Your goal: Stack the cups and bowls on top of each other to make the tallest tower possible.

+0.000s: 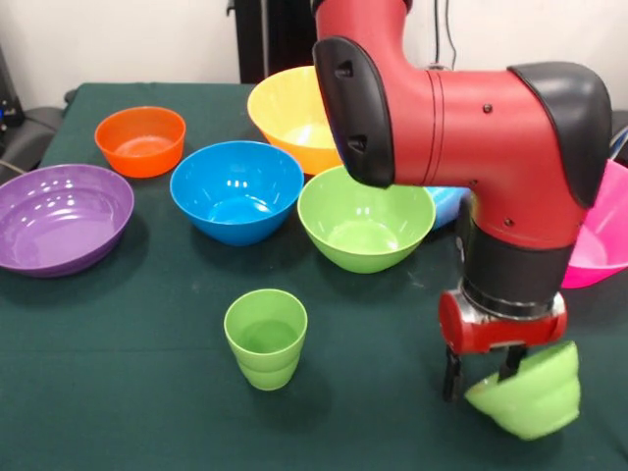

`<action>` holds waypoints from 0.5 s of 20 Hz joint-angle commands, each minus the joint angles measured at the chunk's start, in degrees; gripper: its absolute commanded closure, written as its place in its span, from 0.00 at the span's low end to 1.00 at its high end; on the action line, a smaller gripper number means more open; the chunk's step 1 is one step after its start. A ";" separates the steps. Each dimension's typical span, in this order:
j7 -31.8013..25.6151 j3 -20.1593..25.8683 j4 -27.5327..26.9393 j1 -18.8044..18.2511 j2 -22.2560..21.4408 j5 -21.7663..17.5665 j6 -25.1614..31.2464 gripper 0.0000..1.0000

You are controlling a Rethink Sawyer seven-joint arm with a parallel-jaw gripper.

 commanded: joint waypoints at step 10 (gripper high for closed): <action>12.94 0.46 -13.62 3.71 9.52 5.01 9.73 0.00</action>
